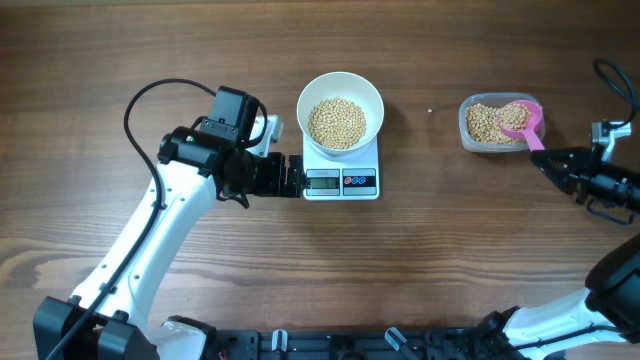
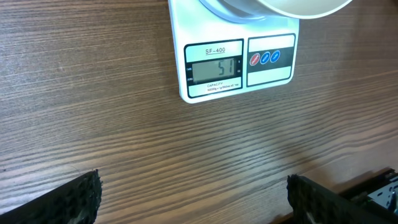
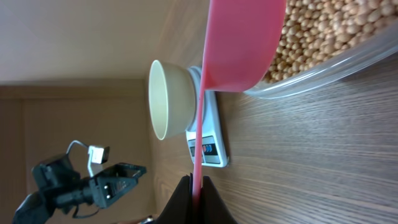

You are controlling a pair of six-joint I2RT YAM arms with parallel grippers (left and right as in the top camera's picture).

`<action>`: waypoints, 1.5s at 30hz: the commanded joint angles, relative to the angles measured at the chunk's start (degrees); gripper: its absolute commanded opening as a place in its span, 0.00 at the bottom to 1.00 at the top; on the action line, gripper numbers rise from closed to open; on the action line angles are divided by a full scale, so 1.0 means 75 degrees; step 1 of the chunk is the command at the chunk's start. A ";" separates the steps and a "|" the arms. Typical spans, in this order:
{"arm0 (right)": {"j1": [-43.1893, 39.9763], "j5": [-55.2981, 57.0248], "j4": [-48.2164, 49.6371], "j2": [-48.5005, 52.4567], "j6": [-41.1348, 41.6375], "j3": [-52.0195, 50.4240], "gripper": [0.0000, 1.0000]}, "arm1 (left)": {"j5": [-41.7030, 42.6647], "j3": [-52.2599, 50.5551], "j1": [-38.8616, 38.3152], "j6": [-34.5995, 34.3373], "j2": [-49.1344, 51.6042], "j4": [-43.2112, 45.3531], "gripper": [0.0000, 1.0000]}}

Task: Scoop item into bowl and weigh 150g on scale
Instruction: 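Drag the pink scoop through the soybeans to fill it, then lift the filled scoop and carry it left over the white bowl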

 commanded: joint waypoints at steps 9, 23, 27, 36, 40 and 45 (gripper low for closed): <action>-0.0035 -0.1172 -0.0781 0.0096 -0.1262 -0.0061 0.04 | 0.0090 -0.0012 0.0026 0.0152 0.0050 0.0003 1.00; 0.1239 -0.2122 -0.1408 0.0093 -0.1810 -0.0058 0.04 | 0.0090 -0.0012 0.0026 0.0154 0.0050 0.0003 1.00; 0.1778 -0.2302 -0.1437 0.0093 -0.1807 -0.0017 0.04 | 0.0090 -0.0012 0.0026 0.0152 0.0050 0.0003 1.00; 0.3483 -0.2736 -0.1294 0.0093 -0.1416 0.0615 0.04 | 0.0090 -0.0012 0.0026 0.0152 0.0050 0.0003 1.00; 0.4141 -0.2678 -0.0382 0.0093 -0.0248 0.0953 0.05 | 0.0090 -0.0012 0.0026 0.0152 0.0050 0.0003 1.00; 0.4867 -0.1600 0.1725 0.0073 0.2413 0.0973 0.05 | 0.0090 -0.0012 0.0026 0.0152 0.0050 0.0003 1.00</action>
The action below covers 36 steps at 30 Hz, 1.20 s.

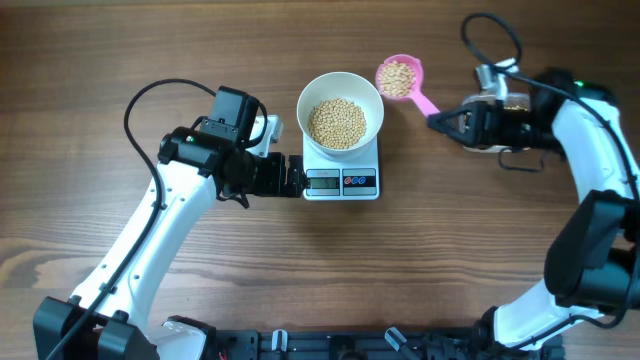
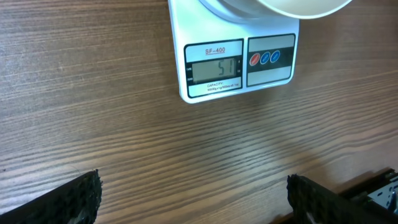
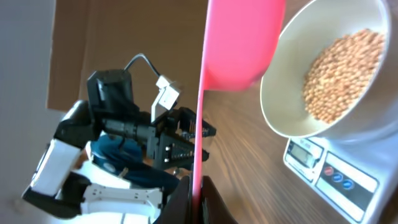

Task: Scoop item into bowl and weigh 150g on scale
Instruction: 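Lift the filled scoop and carry it left over the white bowl, then tip the scoop to pour soybeans into the white bowl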

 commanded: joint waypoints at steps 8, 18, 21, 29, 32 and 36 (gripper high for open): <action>0.1268 0.2200 0.2390 -0.0323 0.3867 0.0216 0.04 | 0.0090 -0.0012 0.0026 0.0152 0.0050 0.0003 1.00; 0.2722 0.4957 0.3162 -0.0463 0.3771 0.0219 0.04 | 0.0090 -0.0012 0.0026 0.0152 0.0050 0.0003 1.00; 0.3165 0.5415 0.3357 -0.0568 0.3745 0.0358 0.04 | 0.0090 -0.0012 0.0026 0.0152 0.0052 0.0003 1.00; 0.3381 0.7291 0.3159 -0.0985 0.3418 0.1294 0.04 | 0.0090 -0.0012 0.0026 0.0152 0.0050 0.0003 1.00; 0.3386 0.7609 0.3086 -0.1055 0.3124 0.1341 0.04 | 0.0090 -0.0012 0.0026 0.0152 0.0050 0.0003 1.00; 0.3506 0.7612 0.2806 -0.1052 0.2728 0.1338 0.04 | 0.0090 -0.0012 0.0026 0.0152 0.0050 0.0003 1.00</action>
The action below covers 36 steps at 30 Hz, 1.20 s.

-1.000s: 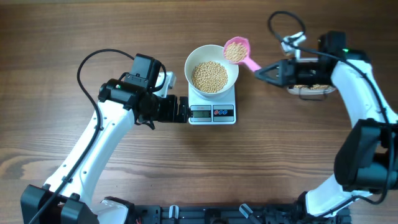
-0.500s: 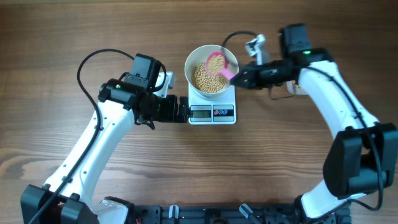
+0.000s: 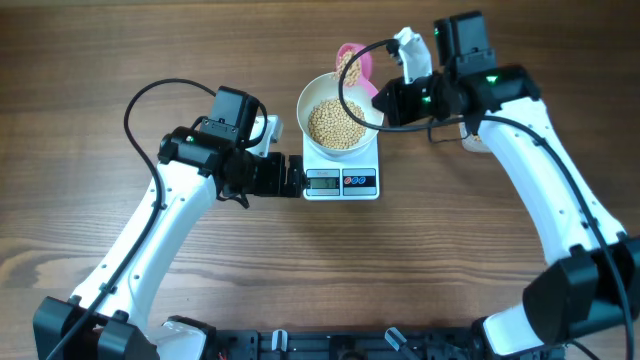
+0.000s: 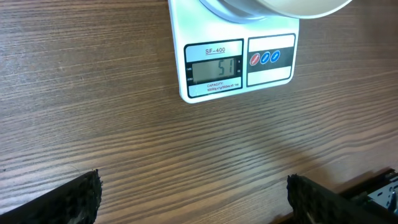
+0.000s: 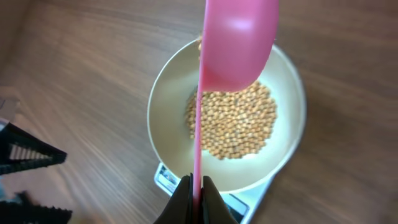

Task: Scoop item into bowl and weigh 150g on scale
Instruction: 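Tip the scoop to pour soybeans into the white bowl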

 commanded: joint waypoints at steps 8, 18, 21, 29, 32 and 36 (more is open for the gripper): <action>0.0833 0.1886 -0.0463 -0.0085 -0.1061 0.0105 0.04 | 0.0090 -0.0012 0.0026 0.0152 0.0050 0.0000 1.00; 0.1454 0.4019 -0.0466 -0.0076 -0.1547 0.0006 0.04 | 0.0090 -0.0012 0.0026 0.0152 0.0050 0.0000 1.00; 0.1469 0.4170 -0.0455 -0.0076 -0.1568 0.0006 0.04 | 0.0090 -0.0012 0.0026 0.0152 0.0050 0.0000 1.00; 0.1781 0.4838 -0.0428 -0.0076 -0.1906 0.0006 0.04 | 0.0090 -0.0012 0.0026 0.0152 0.0050 0.0000 1.00; 0.2063 0.5418 -0.0440 -0.0076 -0.1906 0.0006 0.04 | 0.0090 -0.0012 0.0026 0.0152 0.0050 0.0000 1.00; 0.2311 0.6105 -0.0434 -0.0076 -0.1903 0.0006 0.04 | 0.0090 -0.0012 0.0026 0.0152 0.0050 0.0000 1.00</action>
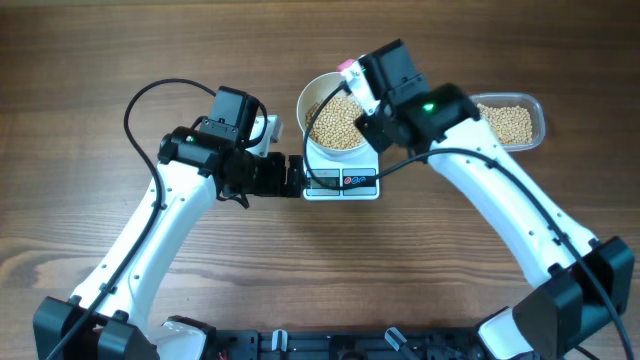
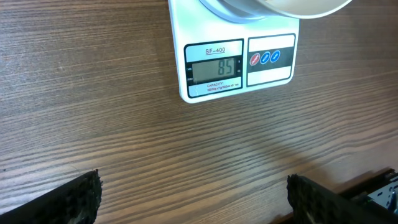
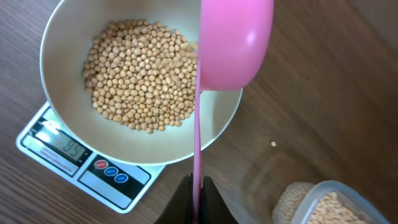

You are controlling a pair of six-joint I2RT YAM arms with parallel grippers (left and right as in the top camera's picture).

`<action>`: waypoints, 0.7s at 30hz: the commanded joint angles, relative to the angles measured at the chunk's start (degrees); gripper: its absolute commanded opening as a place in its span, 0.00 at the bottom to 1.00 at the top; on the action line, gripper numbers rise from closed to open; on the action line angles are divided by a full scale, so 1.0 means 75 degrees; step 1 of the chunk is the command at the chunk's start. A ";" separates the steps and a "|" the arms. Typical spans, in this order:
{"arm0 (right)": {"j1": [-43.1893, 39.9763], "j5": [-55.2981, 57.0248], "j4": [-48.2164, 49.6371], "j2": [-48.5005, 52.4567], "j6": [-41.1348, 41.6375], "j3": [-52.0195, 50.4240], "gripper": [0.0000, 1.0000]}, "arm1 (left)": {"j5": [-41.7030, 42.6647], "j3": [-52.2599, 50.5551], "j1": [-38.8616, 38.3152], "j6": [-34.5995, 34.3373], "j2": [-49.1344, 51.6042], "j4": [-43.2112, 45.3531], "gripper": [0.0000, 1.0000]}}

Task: Scoop item into bowl and weigh 150g on scale
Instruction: 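Tip the scoop to pour soybeans into the white bowl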

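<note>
A white bowl [image 3: 143, 146] of tan beans [image 3: 137, 74] stands on the white scale [image 2: 239, 65]. The scale's display [image 2: 214, 67] reads 85. My right gripper [image 3: 197, 183] is shut on the thin handle of the pink scoop [image 3: 235, 43]. The scoop hangs over the bowl's right rim with its underside towards the camera, so its inside is hidden. In the overhead view the right wrist covers the bowl's [image 1: 305, 100] right side. My left gripper [image 2: 194, 198] rests open just left of the scale [image 1: 360, 182], holding nothing.
A clear plastic container [image 1: 510, 122] of the same beans sits to the right of the scale, and its corner shows in the right wrist view [image 3: 323, 202]. One stray bean [image 3: 272, 144] lies on the wooden table between bowl and container.
The right wrist has moved from the bowl's far right rim to over the bowl. The scale reading has gone from 51 to 85. The left arm has not moved.
The scoop first lay in the bean container at the right, with the scale at 51. Then it was held full between container and bowl, then at the bowl's far rim. Now it hangs over the bowl and the scale reads 85.
</note>
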 commanded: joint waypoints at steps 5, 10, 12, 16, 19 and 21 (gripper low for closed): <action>0.0350 0.0988 0.0035 -0.0061 -0.0052 0.0009 0.04 | 0.0090 -0.0012 0.0026 0.0152 0.0050 0.0003 1.00; 0.0347 0.0533 0.0041 -0.0076 0.0766 0.0023 0.04 | 0.0090 -0.0012 0.0026 0.0152 0.0050 0.0003 1.00; 0.0315 0.0160 0.0061 -0.0079 0.0953 0.0035 0.04 | 0.0090 -0.0012 0.0026 0.0152 0.0050 0.0003 1.00; -0.0187 -0.1180 -0.0035 -0.0154 0.1722 0.0265 0.04 | 0.0090 -0.0012 0.0026 0.0152 0.0050 0.0003 1.00; -0.1008 -0.2804 -0.0087 -0.0335 0.1990 0.0487 0.04 | 0.0090 -0.0012 0.0026 0.0152 0.0050 0.0003 1.00; -0.1705 -0.3998 -0.0149 -0.0440 0.1990 0.0635 0.04 | 0.0090 -0.0012 0.0026 0.0152 0.0052 0.0003 1.00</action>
